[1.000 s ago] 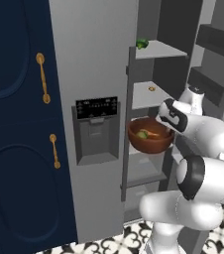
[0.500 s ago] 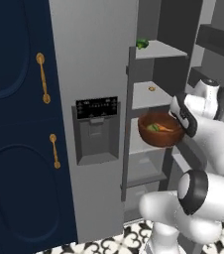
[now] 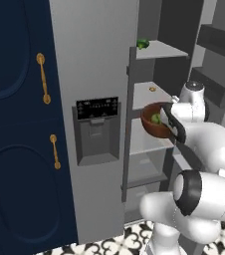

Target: Pick the chicken drumstick and lime from their plates and place them in the bowl. Then put the bowl in the fridge.

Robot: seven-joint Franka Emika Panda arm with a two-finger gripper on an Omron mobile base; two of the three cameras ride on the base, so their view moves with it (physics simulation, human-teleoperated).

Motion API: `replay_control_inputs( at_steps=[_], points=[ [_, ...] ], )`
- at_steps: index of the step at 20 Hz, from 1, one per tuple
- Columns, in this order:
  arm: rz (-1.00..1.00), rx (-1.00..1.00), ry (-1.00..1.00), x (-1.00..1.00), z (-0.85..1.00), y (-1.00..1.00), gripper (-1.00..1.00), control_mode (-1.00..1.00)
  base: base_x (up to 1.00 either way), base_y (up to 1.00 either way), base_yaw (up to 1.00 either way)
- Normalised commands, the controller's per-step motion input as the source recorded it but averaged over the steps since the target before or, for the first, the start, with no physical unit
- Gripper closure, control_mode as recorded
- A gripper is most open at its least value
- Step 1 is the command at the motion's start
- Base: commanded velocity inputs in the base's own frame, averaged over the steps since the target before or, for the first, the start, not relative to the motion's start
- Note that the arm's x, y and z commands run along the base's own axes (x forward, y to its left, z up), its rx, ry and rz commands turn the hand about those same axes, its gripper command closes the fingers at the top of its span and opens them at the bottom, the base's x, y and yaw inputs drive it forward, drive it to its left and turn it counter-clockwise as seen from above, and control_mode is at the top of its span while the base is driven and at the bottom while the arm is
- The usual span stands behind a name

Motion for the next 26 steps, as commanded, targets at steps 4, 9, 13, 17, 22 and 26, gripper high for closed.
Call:
replay_control_inputs(
  at_steps=[4,9,13,17,22,26],
  points=[
    [-0.25,0.00,-0.08,0.93,0.23,-0.03,1.00,-1.00,0.00,0.00,0.00],
    [-0.14,0.00,-0.14,0.66,0.42,-0.05,1.00,-1.00,0.00,0.00,0.00],
    [-0.03,0.03,-0.09,0.61,0.11,0.00,1.00,-1.00,0.00,0.00,0.00],
    [0.00,0.07,-0.04,0.49,0.00,-0.04,1.00,-1.00,0.00,0.00,0.00],
    [0.00,0.09,0.00,0.38,0.00,-0.23,1.00,-1.00,0.00,0.00,0.00],
    [0.00,0.10,0.00,0.38,0.00,-0.11,1.00,-1.00,0.00,0.00,0.00]
  ],
)
